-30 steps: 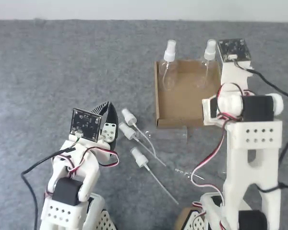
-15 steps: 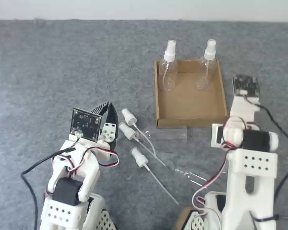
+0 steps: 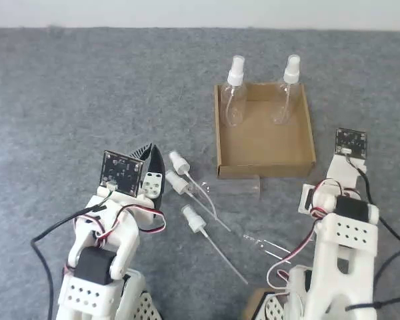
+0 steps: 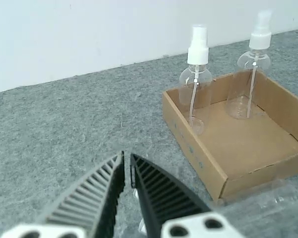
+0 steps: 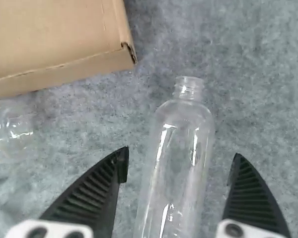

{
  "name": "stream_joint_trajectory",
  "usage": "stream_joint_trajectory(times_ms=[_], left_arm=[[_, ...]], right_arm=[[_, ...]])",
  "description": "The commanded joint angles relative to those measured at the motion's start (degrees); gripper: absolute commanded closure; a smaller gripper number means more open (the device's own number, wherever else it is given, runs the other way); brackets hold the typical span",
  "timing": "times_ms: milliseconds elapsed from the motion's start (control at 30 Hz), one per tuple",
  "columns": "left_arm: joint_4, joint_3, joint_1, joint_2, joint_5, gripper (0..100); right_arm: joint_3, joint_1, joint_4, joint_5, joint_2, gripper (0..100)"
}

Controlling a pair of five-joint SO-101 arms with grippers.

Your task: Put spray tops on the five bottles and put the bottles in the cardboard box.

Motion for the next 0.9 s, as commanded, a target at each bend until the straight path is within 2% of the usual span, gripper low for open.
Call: stream_joint_trajectory(times_ms=[0, 233, 433, 533, 700, 767, 867], left_arm=[[-1.76, -0.66, 0.35, -0.79, 0.18, 99], [-1.76, -0.66, 0.35, -0.79, 0.18, 99], [-1.76, -0.66, 0.35, -0.79, 0.18, 99], [-1.76, -0.66, 0.35, -0.79, 0.18, 99], [-1.76, -0.66, 0.35, -0.79, 0.18, 99], [-1.76, -0.66, 0.35, -0.79, 0.18, 99], [-1.76, -0.75, 0.35, -0.62, 0.18, 99]], right_arm=[[0.88, 0.57, -2.86, 0.00, -1.98, 72.9], [3.96, 0.66, -5.32, 0.00, -1.98, 73.1], [3.96, 0.75, -5.32, 0.09, -1.98, 82.4], [3.96, 2.59, -5.41, 2.11, -1.80, 79.7], [3.78, 6.99, -7.34, 3.16, 3.47, 65.9], [3.69, 8.66, -9.27, 3.25, 6.37, 65.5], [1.93, 10.33, -10.15, 5.01, 10.51, 71.1]])
